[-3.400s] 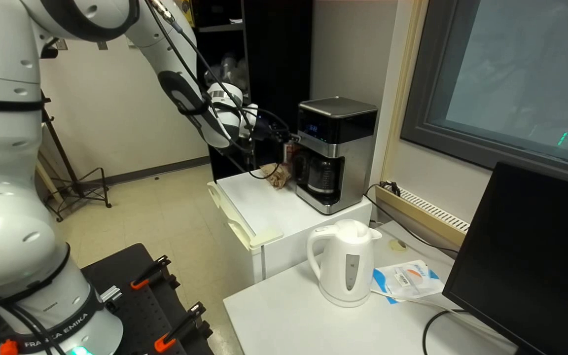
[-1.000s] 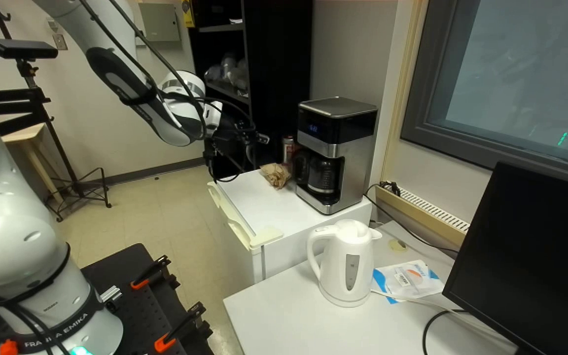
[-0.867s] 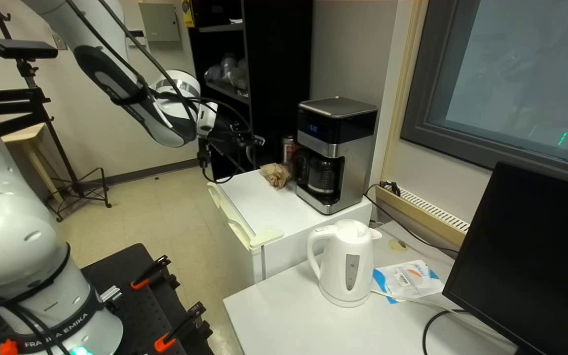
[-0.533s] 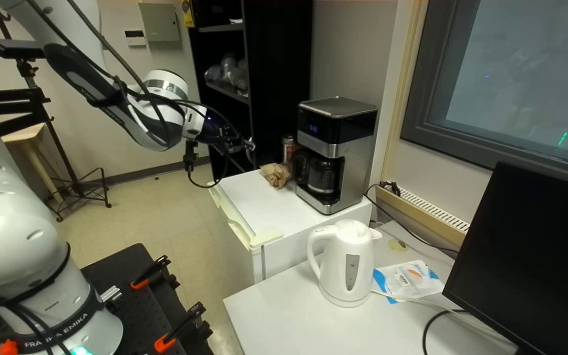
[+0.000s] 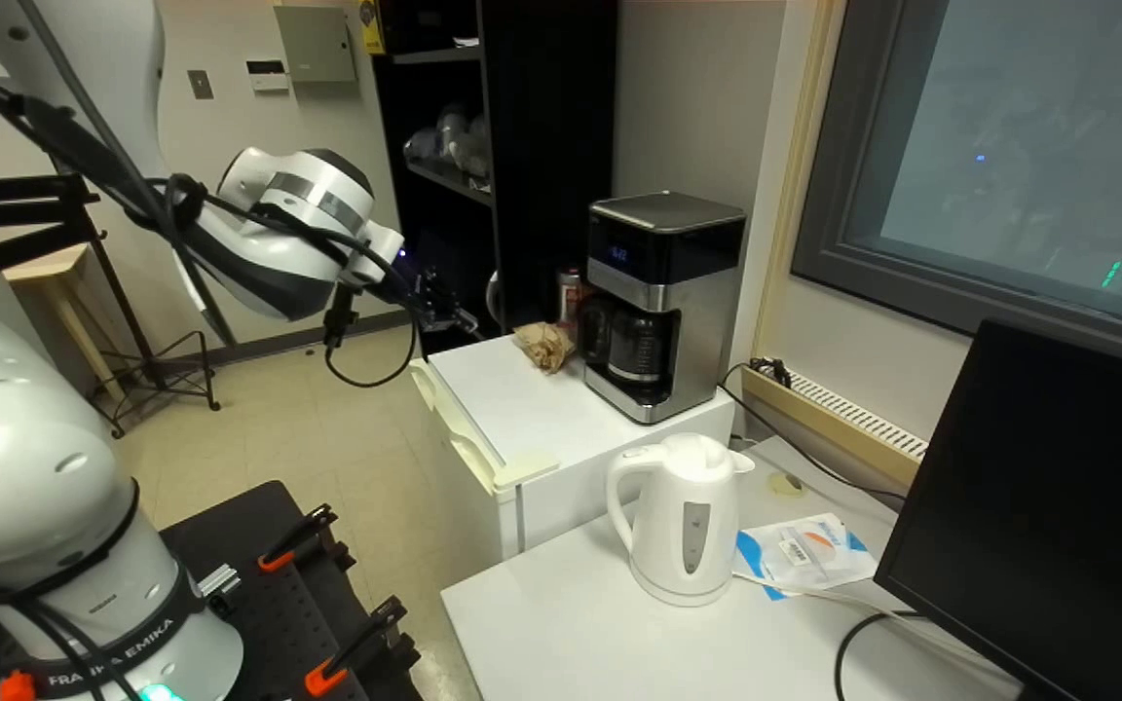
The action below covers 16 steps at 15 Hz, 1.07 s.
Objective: Press the buttons on the coffee making machine
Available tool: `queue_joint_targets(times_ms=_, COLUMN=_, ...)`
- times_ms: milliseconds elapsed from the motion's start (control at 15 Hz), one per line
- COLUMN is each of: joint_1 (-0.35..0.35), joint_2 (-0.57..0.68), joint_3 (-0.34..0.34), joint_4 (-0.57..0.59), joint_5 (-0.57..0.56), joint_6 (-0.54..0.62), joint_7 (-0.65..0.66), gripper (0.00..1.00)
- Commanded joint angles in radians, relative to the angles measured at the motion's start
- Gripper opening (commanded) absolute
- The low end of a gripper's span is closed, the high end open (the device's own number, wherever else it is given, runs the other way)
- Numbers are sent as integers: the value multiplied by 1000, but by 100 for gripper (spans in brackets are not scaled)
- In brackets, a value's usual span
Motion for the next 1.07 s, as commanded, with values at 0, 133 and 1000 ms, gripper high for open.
queue_joint_targets(times_ms=0, joint_1=-15, joint_2=10, joint_3=-71, joint_4=-53, joint_5=219, joint_6=149, joint_7=-247, gripper=0)
queue_joint_targets(times_ms=133, joint_1=-19, joint_2=60, joint_3=-76, joint_4=-79, joint_5=344, joint_6=159, joint_7=-404, gripper=0)
queue_joint_targets(times_ms=1000, joint_1=214, joint_2=-43, joint_3=-127, joint_4=-33, joint_5=1297, joint_6=-490, joint_7=-1364, gripper=0)
